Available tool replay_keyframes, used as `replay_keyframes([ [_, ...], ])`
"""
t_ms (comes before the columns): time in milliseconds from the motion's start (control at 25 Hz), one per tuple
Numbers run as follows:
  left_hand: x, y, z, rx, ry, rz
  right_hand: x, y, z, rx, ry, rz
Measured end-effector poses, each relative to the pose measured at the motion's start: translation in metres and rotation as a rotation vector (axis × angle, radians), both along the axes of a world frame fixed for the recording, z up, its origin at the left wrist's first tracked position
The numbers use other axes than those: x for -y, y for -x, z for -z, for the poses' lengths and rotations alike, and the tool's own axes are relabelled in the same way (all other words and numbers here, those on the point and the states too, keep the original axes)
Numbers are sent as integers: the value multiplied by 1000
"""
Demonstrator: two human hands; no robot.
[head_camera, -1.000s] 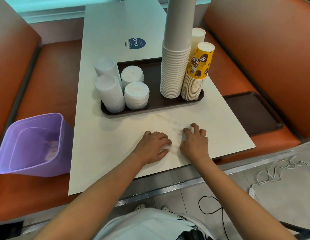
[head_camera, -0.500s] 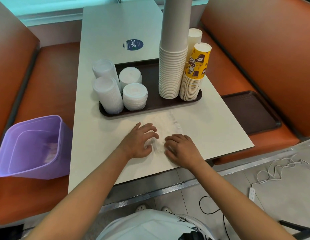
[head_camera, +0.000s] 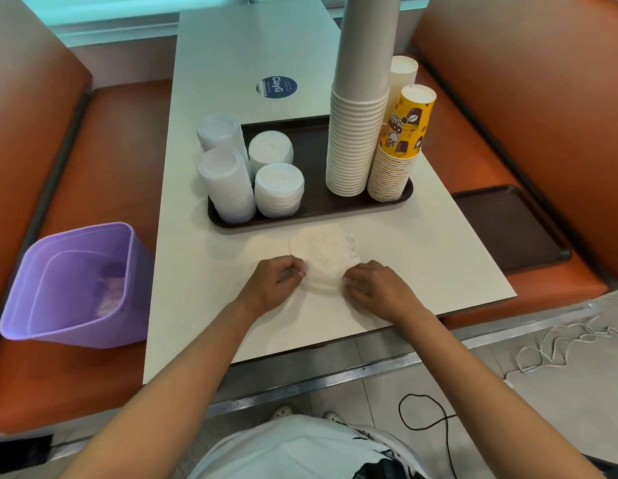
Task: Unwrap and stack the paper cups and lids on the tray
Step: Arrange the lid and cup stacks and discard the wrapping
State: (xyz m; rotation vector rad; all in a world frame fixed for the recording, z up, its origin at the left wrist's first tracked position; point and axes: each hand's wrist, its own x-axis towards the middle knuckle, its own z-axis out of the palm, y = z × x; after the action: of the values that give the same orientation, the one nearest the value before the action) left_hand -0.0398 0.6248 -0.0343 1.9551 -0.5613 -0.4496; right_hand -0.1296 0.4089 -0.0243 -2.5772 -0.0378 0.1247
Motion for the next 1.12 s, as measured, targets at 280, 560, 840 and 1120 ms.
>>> replay_keyframes([
  [280, 2, -6, -7, 35, -23, -76, -13, -24, -16, -93, -426, 288],
  [560, 19, -19, -12, 74, -292, -255, -20, -50, -9, -195, -103, 459],
  [840, 25, -28, -15, 90, -463, -209, -18, -52, -14, -256, 43, 582],
  [1120, 27, -37, -15, 146, -640, -87, -14, -52, -8, 141, 200, 370],
])
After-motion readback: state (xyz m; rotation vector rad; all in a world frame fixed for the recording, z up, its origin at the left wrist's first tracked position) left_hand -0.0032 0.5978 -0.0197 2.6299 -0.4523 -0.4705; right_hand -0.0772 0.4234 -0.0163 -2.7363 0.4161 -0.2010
